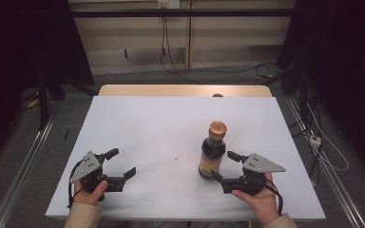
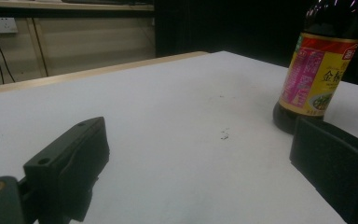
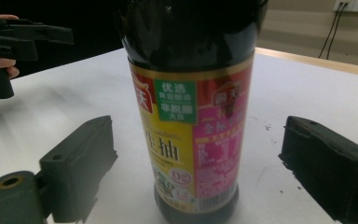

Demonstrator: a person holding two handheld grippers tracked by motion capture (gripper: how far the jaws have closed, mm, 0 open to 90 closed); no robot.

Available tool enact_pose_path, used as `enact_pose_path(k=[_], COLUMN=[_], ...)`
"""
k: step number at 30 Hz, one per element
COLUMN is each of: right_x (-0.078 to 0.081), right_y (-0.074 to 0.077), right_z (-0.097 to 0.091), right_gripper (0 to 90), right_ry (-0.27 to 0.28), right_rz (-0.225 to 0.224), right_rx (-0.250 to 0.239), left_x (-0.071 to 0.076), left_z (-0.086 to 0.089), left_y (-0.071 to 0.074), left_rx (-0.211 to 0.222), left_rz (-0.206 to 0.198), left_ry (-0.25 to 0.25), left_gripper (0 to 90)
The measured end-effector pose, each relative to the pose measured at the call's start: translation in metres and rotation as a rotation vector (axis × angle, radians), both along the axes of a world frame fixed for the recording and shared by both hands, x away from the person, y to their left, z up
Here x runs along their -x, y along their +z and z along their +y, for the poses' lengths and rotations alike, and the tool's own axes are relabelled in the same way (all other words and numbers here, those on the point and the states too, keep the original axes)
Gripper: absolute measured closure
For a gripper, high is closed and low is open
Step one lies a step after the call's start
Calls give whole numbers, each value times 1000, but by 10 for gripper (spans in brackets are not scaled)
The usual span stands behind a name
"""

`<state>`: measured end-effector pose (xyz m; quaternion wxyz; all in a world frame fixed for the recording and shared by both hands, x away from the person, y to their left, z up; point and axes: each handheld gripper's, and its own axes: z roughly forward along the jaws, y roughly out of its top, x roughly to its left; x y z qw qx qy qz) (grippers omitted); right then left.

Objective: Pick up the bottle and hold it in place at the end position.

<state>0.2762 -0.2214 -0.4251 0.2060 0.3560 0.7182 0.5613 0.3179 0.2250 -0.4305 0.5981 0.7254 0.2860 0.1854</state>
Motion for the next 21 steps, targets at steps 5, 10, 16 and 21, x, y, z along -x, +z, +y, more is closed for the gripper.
enact_pose_path(k=[5, 10, 16, 21], right_x=[-7, -13, -18, -24], right_y=[1, 2, 5, 7], right_z=[5, 10, 16, 17], right_gripper=[131, 156, 180, 203], right_ry=[3, 6, 4, 12], right_rz=[2, 6, 5, 7], right_rx=[-1, -4, -9, -26], left_x=[0, -1, -1, -2], left_z=[-1, -3, -5, -7], left_y=[0, -1, -1, -1], left_rx=[0, 6, -4, -3], left_rz=[-3, -6, 0, -4], left_ry=[-1, -21, -23, -29], left_gripper=[44, 44, 49, 49])
